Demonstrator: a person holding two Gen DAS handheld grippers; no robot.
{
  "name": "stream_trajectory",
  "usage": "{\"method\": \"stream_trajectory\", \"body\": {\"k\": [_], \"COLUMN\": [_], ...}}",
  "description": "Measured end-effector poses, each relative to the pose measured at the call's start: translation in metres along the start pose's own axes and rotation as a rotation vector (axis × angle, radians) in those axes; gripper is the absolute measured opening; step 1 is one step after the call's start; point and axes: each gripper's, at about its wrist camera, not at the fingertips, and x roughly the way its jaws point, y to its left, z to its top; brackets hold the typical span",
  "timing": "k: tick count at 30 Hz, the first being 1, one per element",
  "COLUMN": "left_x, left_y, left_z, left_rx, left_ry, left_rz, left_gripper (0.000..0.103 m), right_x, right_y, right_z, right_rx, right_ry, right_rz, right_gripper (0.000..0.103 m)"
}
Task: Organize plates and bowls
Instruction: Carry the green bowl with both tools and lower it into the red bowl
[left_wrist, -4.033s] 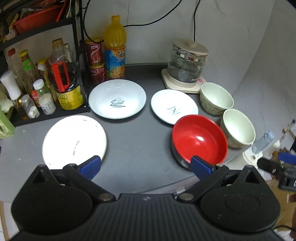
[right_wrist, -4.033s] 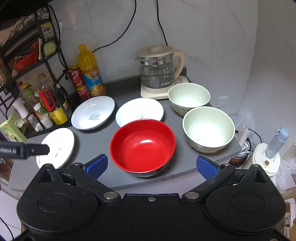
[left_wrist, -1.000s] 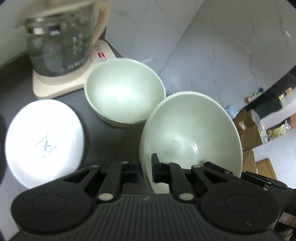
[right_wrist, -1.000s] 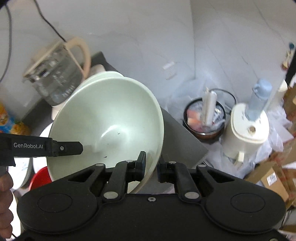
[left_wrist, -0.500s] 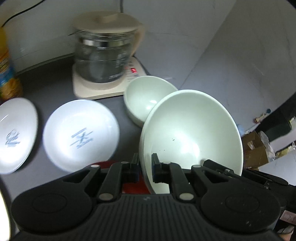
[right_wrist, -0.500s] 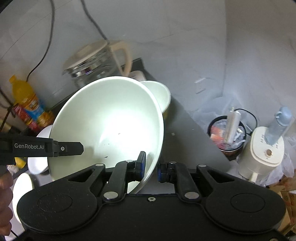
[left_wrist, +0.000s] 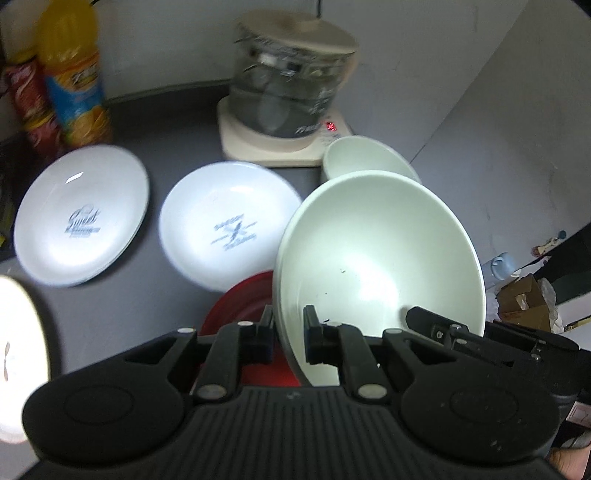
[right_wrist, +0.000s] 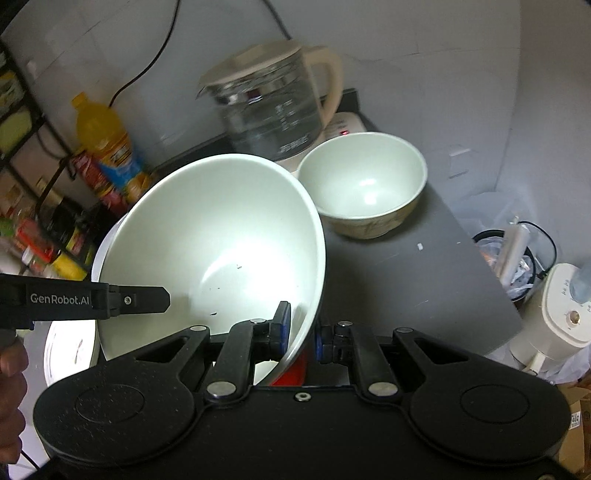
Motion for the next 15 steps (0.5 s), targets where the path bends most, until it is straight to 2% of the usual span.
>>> {"method": "stream_trajectory", "body": {"k": [6, 11, 15], "left_x": [0.003, 0.014, 0.019], "left_y": [0.014, 0.026, 0.030], "left_z": [-0.013, -0.024, -0.032], "left_rx": [-0.035, -0.076, -0.071], "left_ry": [0.032, 0.091, 0.108], "left_rz": [0.018, 0.009, 0.018], "left_gripper": [0.015, 0.015, 0.015], "right_x": [0.009, 0.019, 0.027], "right_y": [0.010, 0.006, 0.006], "right_z": [-0.005, -0.008, -0.010], "right_rx": [-0.027, 0.012, 0.018], "right_ry": [0.043, 0.075, 0.095], "right_rz": [0.024, 0.042, 0.048], "right_gripper": [0.013, 0.012, 0.011]}}
